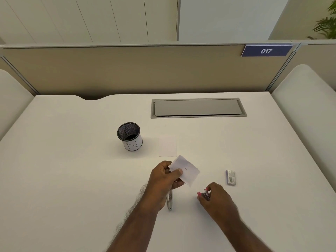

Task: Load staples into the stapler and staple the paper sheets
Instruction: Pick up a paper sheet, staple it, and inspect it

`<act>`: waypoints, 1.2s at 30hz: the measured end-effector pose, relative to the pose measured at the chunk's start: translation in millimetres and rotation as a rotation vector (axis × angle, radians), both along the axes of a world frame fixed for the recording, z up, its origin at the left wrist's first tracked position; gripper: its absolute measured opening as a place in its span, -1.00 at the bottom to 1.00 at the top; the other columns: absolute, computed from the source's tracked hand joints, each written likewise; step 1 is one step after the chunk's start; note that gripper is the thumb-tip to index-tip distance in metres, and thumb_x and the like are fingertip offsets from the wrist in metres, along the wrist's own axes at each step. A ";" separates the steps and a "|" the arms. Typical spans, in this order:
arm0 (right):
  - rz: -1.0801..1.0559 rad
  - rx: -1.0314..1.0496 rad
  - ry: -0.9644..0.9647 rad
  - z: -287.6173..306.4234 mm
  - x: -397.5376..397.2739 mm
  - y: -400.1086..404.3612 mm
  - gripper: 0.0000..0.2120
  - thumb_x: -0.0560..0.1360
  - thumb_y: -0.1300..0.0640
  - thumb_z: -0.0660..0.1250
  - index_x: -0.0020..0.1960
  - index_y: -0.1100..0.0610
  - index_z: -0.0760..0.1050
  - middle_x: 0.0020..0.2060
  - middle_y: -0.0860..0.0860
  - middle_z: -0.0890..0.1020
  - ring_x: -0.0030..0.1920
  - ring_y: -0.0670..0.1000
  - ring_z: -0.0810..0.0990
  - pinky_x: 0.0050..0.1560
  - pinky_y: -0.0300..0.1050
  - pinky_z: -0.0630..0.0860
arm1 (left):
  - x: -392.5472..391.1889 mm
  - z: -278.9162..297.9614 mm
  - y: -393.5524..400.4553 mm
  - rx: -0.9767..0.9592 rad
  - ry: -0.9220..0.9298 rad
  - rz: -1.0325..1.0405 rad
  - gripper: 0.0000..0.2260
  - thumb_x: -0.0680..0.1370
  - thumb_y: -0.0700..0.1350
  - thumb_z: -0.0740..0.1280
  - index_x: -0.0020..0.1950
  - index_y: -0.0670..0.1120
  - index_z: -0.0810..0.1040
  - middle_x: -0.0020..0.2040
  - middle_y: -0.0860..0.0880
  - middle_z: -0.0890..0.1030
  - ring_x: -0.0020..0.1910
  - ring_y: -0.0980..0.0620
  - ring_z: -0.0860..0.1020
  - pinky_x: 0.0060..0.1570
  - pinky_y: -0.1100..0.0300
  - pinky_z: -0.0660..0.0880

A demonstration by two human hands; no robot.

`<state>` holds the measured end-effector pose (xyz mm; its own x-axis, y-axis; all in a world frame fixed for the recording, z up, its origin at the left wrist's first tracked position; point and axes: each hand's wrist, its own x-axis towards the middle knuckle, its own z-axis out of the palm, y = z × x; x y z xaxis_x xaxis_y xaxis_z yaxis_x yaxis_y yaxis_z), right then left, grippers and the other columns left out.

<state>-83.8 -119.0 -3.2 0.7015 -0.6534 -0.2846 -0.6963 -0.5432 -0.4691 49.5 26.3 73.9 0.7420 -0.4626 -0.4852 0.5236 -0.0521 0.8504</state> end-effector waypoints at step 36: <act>-0.005 0.862 -0.942 246.3 67.0 17.3 -0.79 0.32 0.00 0.46 -0.17 0.14 0.70 -0.38 0.05 0.65 -0.35 -0.02 0.60 -0.26 -0.20 0.59 | 13.7 164.0 3.7 -0.431 -0.196 0.129 -0.91 0.42 -0.06 0.43 -0.20 -0.04 0.72 -0.25 -0.01 0.68 -0.27 0.05 0.64 -0.30 0.22 0.59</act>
<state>-16.8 -101.7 243.0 0.8602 -0.5098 -0.0120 0.0951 0.1836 -0.9784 63.2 30.0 237.9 0.8647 -0.4888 -0.1153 0.3304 0.3807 0.8637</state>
